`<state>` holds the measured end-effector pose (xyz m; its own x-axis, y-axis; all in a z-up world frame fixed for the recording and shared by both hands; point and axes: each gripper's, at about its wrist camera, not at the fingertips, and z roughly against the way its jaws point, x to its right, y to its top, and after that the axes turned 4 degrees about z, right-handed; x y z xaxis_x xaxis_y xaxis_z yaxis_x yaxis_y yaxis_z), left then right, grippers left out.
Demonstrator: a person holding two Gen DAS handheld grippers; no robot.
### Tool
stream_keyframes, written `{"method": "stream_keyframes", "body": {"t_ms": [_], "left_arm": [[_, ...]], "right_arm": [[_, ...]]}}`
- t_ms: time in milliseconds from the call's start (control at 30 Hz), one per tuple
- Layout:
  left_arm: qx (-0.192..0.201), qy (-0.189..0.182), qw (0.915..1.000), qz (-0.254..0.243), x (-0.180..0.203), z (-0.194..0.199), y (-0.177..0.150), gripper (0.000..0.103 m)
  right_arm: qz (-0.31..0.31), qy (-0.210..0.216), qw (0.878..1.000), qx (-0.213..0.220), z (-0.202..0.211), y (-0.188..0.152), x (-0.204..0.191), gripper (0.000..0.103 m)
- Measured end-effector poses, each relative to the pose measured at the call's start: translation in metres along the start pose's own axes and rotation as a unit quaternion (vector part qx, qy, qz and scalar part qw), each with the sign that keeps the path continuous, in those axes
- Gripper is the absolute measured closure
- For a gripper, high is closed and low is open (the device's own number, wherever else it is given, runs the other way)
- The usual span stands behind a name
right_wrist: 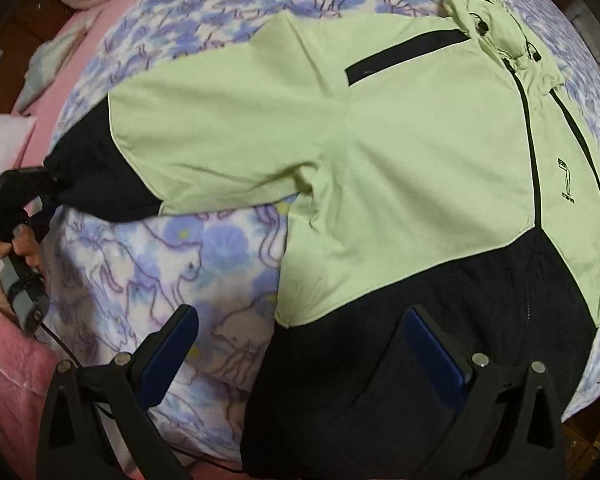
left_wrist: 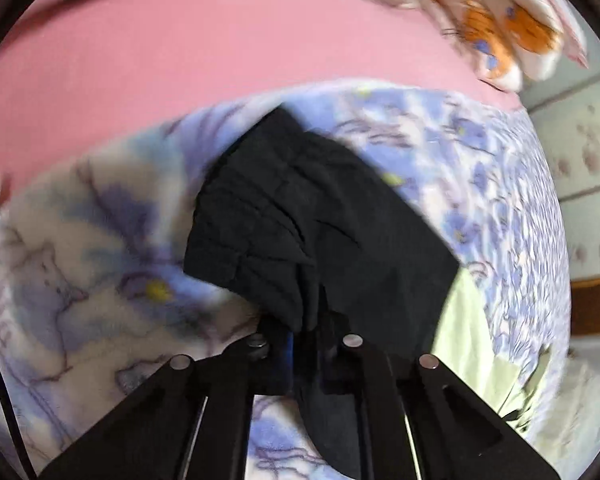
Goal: Fold large clothes
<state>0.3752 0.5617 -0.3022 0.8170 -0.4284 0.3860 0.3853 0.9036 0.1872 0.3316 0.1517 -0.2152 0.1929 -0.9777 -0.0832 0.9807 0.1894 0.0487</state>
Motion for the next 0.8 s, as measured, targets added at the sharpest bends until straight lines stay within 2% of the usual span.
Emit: {"method": "stream_keyframes", "body": {"t_ms": [67, 167, 333, 467, 633, 733, 800], "left_arm": [[0.029, -0.003, 0.9993, -0.023, 0.021, 0.018, -0.005, 0.098], [0.064, -0.034, 0.9955, -0.061, 0.056, 0.049, -0.019, 0.098], [0.118, -0.085, 0.9795, -0.14, 0.136, 0.114, -0.073, 0.099], [0.124, -0.139, 0.9614, -0.203, 0.201, 0.153, -0.136, 0.099], [0.109, -0.185, 0.9371, -0.275, 0.268, 0.175, -0.231, 0.098], [0.089, -0.197, 0.9254, -0.312, 0.296, 0.171, -0.293, 0.098], [0.066, -0.184, 0.9166, -0.349, 0.314, 0.153, -0.336, 0.098]], "right_arm": [[-0.007, 0.015, 1.0, 0.011, 0.002, 0.001, 0.012, 0.001], [-0.016, 0.03, 0.999, 0.036, 0.011, -0.001, 0.033, 0.001], [-0.026, 0.048, 0.995, 0.079, 0.027, -0.003, 0.079, 0.001], [-0.046, 0.074, 0.991, 0.104, 0.043, -0.009, 0.13, 0.001], [-0.07, 0.09, 0.984, 0.14, 0.063, -0.025, 0.196, 0.001], [-0.088, 0.095, 0.98, 0.153, 0.07, -0.039, 0.236, 0.001], [-0.102, 0.092, 0.977, 0.161, 0.071, -0.047, 0.262, 0.001]]}}
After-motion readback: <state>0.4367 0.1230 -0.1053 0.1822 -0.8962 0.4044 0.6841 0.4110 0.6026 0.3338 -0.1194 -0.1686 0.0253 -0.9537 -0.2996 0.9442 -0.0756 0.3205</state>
